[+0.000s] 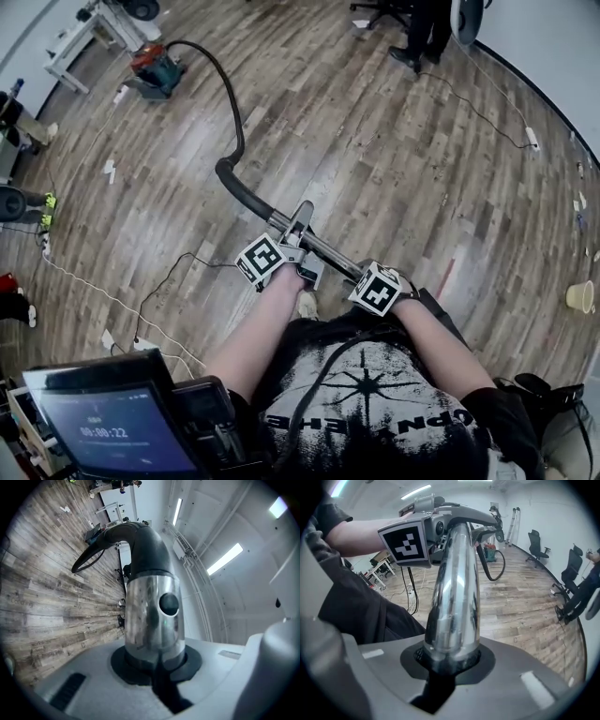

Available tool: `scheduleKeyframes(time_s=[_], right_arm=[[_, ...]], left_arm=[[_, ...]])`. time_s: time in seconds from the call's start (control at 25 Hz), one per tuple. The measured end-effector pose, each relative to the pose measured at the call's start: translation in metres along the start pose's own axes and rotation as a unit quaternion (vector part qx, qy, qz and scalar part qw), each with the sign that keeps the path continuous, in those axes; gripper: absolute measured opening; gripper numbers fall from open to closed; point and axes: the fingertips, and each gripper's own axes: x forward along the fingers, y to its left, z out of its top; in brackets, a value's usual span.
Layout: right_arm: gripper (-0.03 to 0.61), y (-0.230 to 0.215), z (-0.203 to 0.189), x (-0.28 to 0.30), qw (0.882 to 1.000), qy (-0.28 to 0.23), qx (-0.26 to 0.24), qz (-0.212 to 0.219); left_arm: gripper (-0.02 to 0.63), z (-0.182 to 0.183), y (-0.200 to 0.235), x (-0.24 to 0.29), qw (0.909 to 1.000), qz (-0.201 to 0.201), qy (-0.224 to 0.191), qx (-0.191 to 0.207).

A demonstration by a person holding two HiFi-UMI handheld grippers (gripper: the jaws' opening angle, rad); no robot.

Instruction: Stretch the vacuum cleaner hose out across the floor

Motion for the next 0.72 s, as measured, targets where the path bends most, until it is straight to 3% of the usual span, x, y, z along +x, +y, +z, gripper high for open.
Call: scheduleKeyframes(time_s=[0.24,0.48,0.6,0.72], right_arm=[[0.078,-0.022,-0.061,-0.032,1.0,-0.003,-0.012,0.001],[0.078,-0.056,-0.139,-0.07,1.0,-0.003,-0.011,0.005],[0.08,-0.068,-0.165,-0.081,1.0,-0.004,-0.007,0.008],[0.08,-0.07,-0.179,-0.086,1.0,-0.009,0.005,0.013]], left_arm=[[0.035,-0.061,-0.019,0.027,0.9999,0.003,-0.011,0.005],[0.035,-0.141,-0.048,0.081,0.9994,-0.028,-0.014,-0.017],[0.035,-0.165,-0.039,0.094,0.9999,0.009,-0.007,0.002],[0.035,-0.183,-0.04,0.104,0.9998,0.016,0.006,0.004]])
